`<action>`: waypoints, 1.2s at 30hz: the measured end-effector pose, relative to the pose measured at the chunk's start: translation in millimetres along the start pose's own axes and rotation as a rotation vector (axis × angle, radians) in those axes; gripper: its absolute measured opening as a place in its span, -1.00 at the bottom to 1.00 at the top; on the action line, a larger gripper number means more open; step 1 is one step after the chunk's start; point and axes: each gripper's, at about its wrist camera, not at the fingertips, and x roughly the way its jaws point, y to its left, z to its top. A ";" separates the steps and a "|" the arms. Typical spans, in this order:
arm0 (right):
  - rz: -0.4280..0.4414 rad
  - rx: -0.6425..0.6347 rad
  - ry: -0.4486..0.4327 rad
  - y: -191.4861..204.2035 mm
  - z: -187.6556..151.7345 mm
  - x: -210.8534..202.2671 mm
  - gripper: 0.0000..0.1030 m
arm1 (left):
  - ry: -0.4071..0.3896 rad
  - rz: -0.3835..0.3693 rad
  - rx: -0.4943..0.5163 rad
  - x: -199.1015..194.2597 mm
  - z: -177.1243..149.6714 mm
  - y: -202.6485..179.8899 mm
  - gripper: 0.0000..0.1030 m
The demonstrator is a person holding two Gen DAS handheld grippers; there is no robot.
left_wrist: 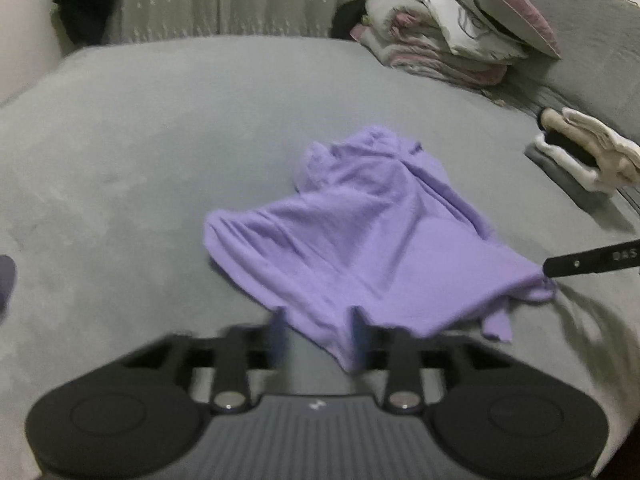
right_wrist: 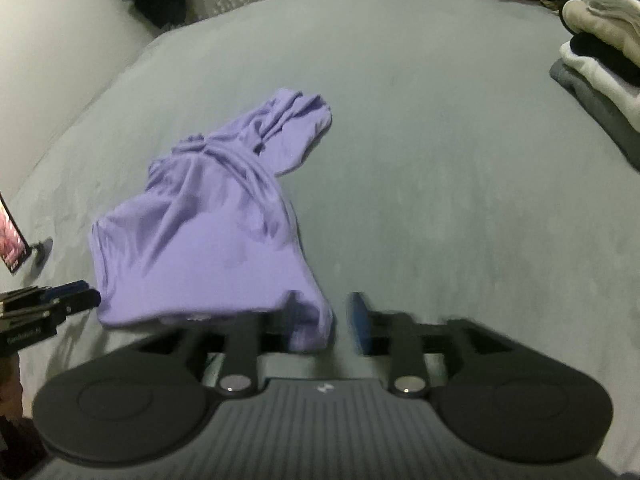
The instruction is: Fold clothes
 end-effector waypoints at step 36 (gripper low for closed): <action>0.274 -0.503 0.033 136.7 -37.0 26.7 0.08 | 0.052 -0.009 -0.694 43.6 43.5 92.4 -0.27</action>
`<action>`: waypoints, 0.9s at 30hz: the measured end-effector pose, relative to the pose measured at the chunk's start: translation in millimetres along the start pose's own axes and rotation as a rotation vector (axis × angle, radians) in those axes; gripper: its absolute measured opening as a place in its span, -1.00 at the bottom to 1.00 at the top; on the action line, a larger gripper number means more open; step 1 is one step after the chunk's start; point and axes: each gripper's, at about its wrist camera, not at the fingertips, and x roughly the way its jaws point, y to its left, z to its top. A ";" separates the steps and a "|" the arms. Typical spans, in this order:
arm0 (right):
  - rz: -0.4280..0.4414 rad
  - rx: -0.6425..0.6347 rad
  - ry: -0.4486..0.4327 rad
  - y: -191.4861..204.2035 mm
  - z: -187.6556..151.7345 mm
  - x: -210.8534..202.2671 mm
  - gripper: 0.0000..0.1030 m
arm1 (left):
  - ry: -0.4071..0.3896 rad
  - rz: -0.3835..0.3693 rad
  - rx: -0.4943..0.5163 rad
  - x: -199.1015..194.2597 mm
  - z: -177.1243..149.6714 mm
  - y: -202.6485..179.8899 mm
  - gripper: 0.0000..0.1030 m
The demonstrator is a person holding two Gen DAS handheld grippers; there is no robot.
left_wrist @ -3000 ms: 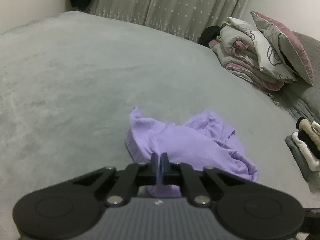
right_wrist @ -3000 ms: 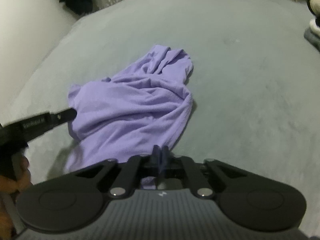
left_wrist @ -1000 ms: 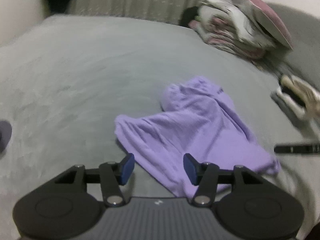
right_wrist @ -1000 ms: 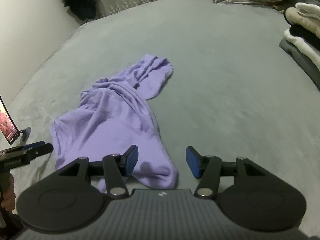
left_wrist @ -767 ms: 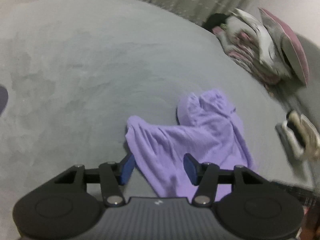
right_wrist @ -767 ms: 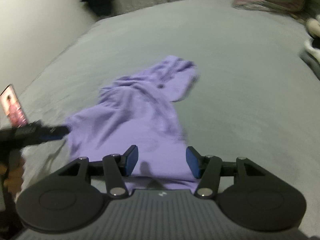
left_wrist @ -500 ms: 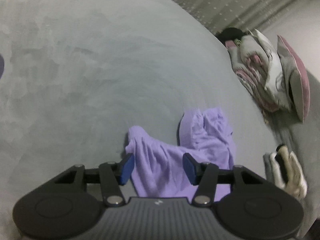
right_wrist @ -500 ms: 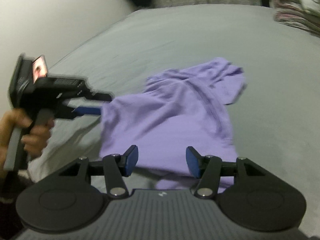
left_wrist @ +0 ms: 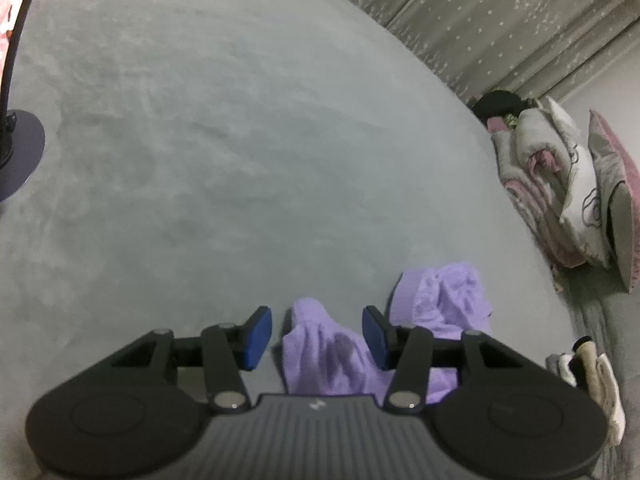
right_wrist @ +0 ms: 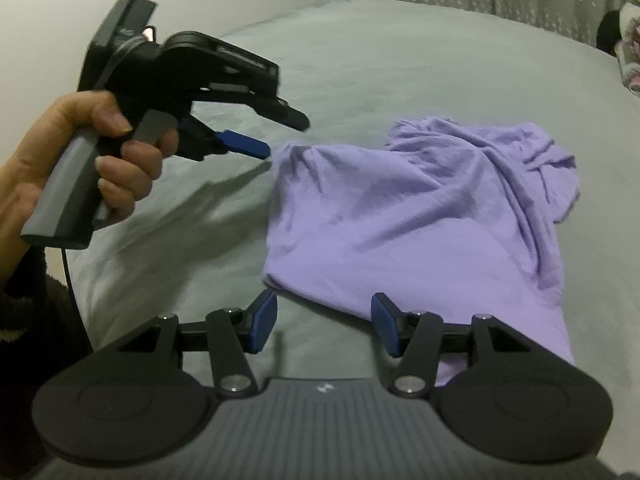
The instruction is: Fold clothes
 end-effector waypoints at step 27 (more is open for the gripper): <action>0.095 0.010 -0.018 -2.0 -3.2 -16.8 -0.96 | -0.082 -0.060 0.015 -68.8 -40.9 35.9 -0.92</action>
